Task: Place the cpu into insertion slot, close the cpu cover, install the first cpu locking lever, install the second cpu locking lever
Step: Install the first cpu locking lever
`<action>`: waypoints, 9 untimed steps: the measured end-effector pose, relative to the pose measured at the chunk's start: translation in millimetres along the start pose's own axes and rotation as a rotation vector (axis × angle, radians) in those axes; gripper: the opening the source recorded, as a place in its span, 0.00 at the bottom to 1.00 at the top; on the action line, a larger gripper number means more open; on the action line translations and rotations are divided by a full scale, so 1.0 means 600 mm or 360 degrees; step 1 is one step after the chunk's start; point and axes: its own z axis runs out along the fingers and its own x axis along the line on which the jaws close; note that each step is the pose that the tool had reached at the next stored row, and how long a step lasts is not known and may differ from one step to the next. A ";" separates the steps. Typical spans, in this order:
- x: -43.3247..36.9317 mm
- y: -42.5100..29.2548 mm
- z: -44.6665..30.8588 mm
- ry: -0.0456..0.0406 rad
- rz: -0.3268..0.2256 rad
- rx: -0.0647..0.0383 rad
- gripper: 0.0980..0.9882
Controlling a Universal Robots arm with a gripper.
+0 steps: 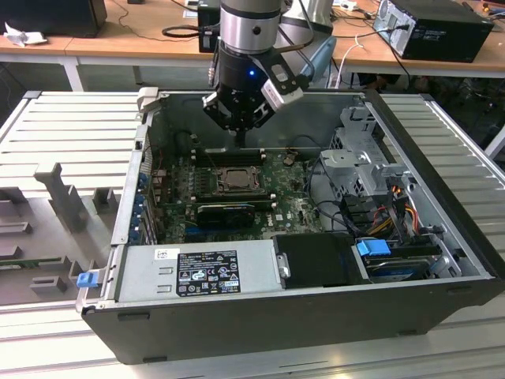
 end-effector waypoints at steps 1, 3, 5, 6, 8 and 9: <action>0.004 0.000 0.001 -0.0004 0.0000 0.0000 0.01; 0.017 0.001 0.004 -0.0016 -0.0001 0.0001 0.01; 0.030 0.003 0.008 -0.0024 -0.0001 0.0002 0.01; 0.034 0.003 0.010 -0.0025 0.0005 -0.0002 0.01; 0.034 0.003 0.016 -0.0028 0.0061 -0.0003 0.01; 0.035 0.003 0.020 -0.0029 0.0086 -0.0003 0.01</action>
